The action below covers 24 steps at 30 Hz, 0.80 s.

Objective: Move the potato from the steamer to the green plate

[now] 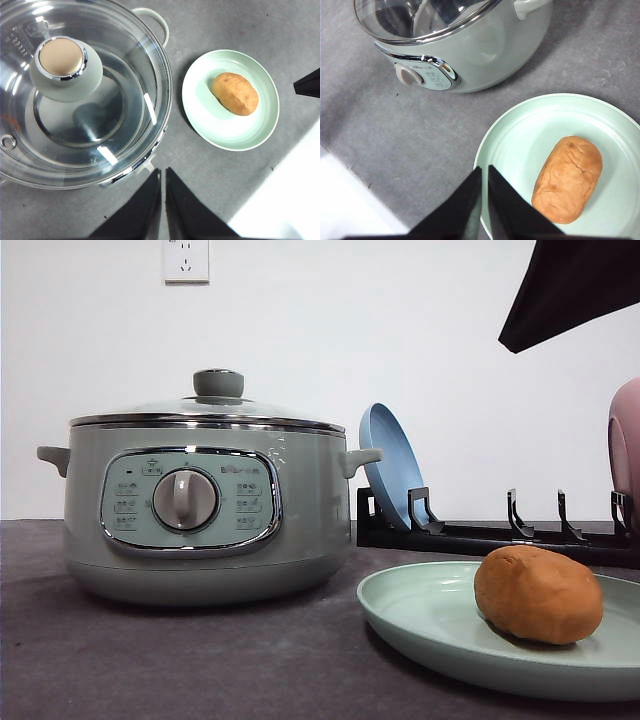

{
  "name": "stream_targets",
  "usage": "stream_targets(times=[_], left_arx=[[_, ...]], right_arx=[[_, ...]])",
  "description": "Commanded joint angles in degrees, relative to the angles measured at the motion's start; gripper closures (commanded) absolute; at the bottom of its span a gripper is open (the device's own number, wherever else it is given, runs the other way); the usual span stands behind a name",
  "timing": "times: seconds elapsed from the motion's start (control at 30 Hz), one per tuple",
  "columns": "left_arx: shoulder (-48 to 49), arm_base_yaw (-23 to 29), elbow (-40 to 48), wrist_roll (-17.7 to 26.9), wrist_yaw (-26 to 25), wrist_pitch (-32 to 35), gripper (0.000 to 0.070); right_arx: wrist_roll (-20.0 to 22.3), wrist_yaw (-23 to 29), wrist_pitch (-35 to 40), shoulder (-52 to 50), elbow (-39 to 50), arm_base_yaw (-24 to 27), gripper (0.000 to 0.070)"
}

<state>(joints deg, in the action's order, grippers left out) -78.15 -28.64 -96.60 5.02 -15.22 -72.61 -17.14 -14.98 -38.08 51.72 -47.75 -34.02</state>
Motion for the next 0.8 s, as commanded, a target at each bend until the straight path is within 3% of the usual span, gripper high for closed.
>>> stream_targets(times=[0.0,0.6,0.77], left_arx=[[-0.3,-0.4,-1.5,-0.1,-0.3,0.5,0.07],[-0.2,-0.4,-1.5,-0.1,-0.3,0.5,0.07],[3.0,0.7,-1.4,4.0,-0.2,4.5,0.07]], right_arx=[[0.7,0.0,0.7,0.2,-0.7,-0.3,0.07],[0.7,0.0,2.5,0.2,-0.7,-0.3,0.07],[0.7,0.0,2.5,0.2,-0.7,-0.3,0.07]])
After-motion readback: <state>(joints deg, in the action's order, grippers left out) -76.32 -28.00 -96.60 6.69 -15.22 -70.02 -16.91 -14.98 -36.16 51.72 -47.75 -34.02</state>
